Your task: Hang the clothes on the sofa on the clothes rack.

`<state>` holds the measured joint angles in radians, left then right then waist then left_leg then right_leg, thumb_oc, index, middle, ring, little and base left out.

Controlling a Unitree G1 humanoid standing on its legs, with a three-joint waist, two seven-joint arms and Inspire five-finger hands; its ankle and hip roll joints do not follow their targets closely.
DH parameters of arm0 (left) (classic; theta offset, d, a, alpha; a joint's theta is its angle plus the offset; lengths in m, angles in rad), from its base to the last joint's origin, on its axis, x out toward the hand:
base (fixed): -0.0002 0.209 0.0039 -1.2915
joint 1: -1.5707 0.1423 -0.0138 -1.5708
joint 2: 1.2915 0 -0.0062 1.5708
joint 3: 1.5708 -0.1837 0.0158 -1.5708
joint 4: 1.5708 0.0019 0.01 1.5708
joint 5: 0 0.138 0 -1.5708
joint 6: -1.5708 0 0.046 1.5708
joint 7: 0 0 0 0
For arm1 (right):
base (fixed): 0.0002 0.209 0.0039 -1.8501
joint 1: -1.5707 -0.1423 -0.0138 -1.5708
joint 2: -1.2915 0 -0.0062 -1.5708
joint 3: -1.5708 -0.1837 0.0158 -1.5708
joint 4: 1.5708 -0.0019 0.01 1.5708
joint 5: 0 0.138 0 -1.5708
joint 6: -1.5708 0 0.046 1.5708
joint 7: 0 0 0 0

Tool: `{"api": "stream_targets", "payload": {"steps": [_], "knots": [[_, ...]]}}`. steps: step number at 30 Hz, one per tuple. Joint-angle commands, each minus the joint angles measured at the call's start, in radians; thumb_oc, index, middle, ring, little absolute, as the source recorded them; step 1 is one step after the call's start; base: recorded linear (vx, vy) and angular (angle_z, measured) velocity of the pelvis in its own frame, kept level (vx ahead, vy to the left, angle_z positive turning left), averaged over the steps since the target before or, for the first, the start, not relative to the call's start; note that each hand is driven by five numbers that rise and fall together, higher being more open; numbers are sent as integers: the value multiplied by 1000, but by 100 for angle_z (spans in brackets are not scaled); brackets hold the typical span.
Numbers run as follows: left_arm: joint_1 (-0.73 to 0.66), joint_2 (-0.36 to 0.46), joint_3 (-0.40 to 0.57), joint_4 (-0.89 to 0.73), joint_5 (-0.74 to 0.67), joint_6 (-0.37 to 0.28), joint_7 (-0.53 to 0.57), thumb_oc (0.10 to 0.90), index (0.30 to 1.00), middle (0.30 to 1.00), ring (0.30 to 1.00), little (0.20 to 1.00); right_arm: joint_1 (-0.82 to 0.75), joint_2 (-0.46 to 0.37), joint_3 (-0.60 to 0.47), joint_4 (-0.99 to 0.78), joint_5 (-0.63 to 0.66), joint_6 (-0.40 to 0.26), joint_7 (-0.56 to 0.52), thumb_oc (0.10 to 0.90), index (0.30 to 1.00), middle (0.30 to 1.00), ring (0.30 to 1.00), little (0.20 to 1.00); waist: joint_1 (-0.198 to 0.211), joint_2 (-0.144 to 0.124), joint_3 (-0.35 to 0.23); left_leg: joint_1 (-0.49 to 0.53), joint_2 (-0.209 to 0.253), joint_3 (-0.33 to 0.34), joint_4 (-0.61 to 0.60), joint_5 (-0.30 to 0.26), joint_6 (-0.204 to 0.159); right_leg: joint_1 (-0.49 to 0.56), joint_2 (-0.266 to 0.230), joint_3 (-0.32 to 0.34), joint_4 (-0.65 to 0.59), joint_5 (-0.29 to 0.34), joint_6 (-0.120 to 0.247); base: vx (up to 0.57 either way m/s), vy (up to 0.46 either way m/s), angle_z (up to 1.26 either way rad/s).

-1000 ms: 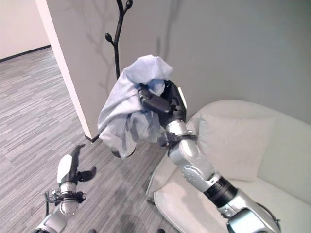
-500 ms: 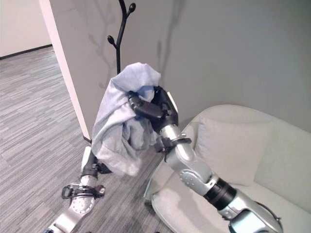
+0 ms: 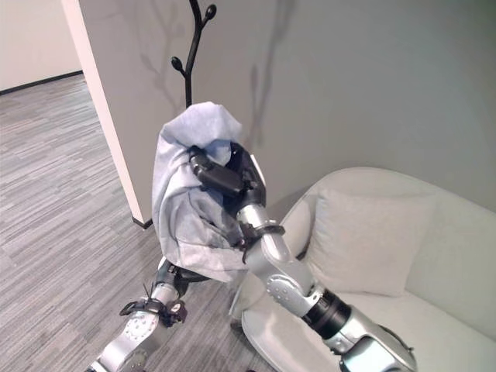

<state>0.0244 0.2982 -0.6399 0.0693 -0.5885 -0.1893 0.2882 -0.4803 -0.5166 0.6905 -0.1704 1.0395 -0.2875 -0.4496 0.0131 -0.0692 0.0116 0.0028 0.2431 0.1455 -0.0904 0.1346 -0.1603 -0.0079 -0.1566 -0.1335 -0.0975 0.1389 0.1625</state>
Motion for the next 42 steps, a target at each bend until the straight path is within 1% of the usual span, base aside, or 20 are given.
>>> {"api": "stream_targets", "payload": {"steps": [1,4,8,11,12,13,14,17,20,21,22,26,28,30,31,32,33,34,38,42], "knots": [[-133,-33,-10,-19,46,-72,-18,400,300,300,300,300,-103,21,-107,-63,-55,-95,22,400,300,300,300,300,22,-14,-53,10,-23,-21,3,-93,37,10,12,-31,36,-86,-10,0,0,0],[-121,-15,32,-20,92,-76,17,400,300,300,300,300,-86,5,-125,-69,-61,-100,23,400,300,300,300,300,23,-13,-54,12,-23,-22,3,-93,36,12,14,-32,36,-89,-12,0,0,0],[-91,25,152,-55,164,-81,96,400,300,300,300,300,-52,-34,-146,-99,-88,-95,32,400,300,300,300,300,26,-11,-56,16,-20,-23,3,-91,33,19,20,-35,38,-97,-15,20,-19,4],[-39,115,413,-137,369,-102,248,400,300,300,300,300,47,-97,-222,-195,-233,-80,83,400,300,300,300,300,40,-3,-24,5,-17,-41,15,-70,32,19,22,-40,46,-107,-17,-5,19,19],[-30,133,455,-156,412,-112,273,400,300,300,300,300,60,-99,-232,-202,-258,-83,94,400,300,300,300,300,45,-6,-13,-9,-17,-56,53,-84,32,16,19,-36,52,-108,-17,-60,52,12],[-29,150,497,-158,458,-116,307,400,300,300,300,300,79,-96,-253,-206,-275,-98,96,400,300,300,300,300,52,-12,-3,-28,-9,-74,80,-91,26,15,18,-34,54,-110,-17,-81,83,14],[-22,181,559,-180,514,-120,341,400,300,300,300,300,118,-89,-284,-222,-306,-102,89,400,300,300,300,300,57,-25,8,-51,30,-89,101,-86,9,24,17,-42,55,-116,-14,-65,163,16],[-52,199,628,-166,571,-144,426,400,300,300,300,300,166,-81,-331,-250,-386,-105,68,400,300,300,300,300,50,-31,25,-44,100,-82,62,-47,-3,25,-21,-47,70,-122,12,-27,263,24],[-74,198,644,-159,612,-148,462,400,300,300,300,300,234,-73,-368,-285,-432,-103,60,400,300,300,300,300,40,-18,28,-10,106,-63,28,-55,-1,25,-45,-48,83,-122,30,9,520,24],[-113,196,612,-154,643,-169,479,400,300,300,300,300,339,-47,-432,-325,-511,-92,53,400,300,300,300,300,15,-9,13,-34,38,-83,65,-118,3,26,-137,-63,95,-85,61,54,672,12],[-119,206,602,-158,663,-167,473,400,300,300,300,300,358,-25,-438,-333,-532,-85,53,400,300,300,300,300,13,-24,11,-41,1,-84,79,-140,19,18,-170,-60,110,-69,67,69,825,39],[-147,282,613,-168,764,-147,508,400,300,300,300,300,374,54,-447,-326,-655,-55,15,400,300,300,300,300,16,-51,20,9,-118,-39,18,-160,82,-43,-278,-67,186,46,79,14,415,20],[-144,287,637,-182,798,-133,538,400,300,300,300,300,372,92,-441,-330,-718,-54,-17,400,300,300,300,300,23,-53,24,42,-161,-15,3,-181,104,-62,-324,-119,224,89,77,27,423,-29],[-142,290,652,-179,851,-124,571,400,300,300,300,300,374,116,-444,-343,-801,-54,-54,400,300,300,300,300,25,-56,30,78,-197,3,3,-205,127,-65,-360,-180,281,95,70,66,383,-56],[-145,296,656,-176,878,-117,591,400,300,300,300,300,385,125,-453,-350,-842,-51,-83,400,300,300,300,300,19,-56,34,92,-204,3,3,-214,137,-67,-347,-181,321,76,56,89,355,-41],[-151,298,652,-171,905,-112,606,400,300,300,300,300,401,124,-463,-357,-886,-55,-99,400,300,300,300,300,4,-53,35,101,-212,-4,3,-219,149,-72,-286,-148,356,28,33,116,381,-6],[-140,289,660,-182,929,-115,617,400,300,300,300,300,413,108,-489,-364,-974,-40,-133,400,300,300,300,300,-4,-40,34,109,-217,-5,3,-217,164,-97,-160,-99,402,-69,4,152,381,22],[-136,284,668,-188,934,-111,630,400,300,300,300,300,405,94,-508,-374,-1031,-30,-166,400,300,300,300,300,-8,-31,31,117,-225,-6,3,-217,173,-114,-69,-105,423,-131,-15,129,286,34],[-151,255,657,-175,932,-108,649,400,300,300,300,300,377,87,-527,-371,-1095,-25,-215,400,300,300,300,300,-27,-37,31,114,-241,-8,3,-205,174,-167,79,-130,361,-146,-47,49,82,5],[-175,240,613,-139,973,-115,665,400,300,300,300,300,366,53,-536,-383,-1180,-14,-268,400,300,300,300,300,-48,-43,36,144,-262,-14,3,-223,178,-178,122,-108,272,-118,-47,138,52,8]]}}
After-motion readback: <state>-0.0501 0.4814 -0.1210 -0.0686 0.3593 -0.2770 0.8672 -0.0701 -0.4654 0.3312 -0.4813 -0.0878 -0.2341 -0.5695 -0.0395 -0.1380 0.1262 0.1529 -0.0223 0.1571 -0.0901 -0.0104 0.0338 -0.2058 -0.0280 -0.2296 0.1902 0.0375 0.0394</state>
